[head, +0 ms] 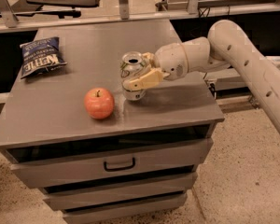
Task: Move 7up can near apple
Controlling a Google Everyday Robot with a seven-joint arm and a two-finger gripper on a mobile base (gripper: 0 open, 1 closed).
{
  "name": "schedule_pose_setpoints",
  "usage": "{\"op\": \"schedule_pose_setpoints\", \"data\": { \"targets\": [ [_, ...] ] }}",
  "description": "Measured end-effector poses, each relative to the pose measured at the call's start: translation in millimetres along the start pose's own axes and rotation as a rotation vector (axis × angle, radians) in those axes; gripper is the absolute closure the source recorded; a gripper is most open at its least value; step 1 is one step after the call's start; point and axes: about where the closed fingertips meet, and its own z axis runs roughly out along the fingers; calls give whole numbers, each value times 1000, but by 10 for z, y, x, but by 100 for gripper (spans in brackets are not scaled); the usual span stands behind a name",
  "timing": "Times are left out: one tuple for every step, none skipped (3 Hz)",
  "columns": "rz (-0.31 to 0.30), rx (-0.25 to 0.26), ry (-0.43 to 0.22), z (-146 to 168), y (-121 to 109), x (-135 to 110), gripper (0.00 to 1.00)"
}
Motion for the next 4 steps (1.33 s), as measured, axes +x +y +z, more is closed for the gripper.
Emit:
{"op": "schedule_pose_setpoints", "data": {
  "targets": [
    [14,-26,23,71,22,82,61],
    [17,-54,32,148,17,127,38],
    [17,-78,23,231,29,140,13],
    [19,-91,23,264,49,152,0]
  ]
}}
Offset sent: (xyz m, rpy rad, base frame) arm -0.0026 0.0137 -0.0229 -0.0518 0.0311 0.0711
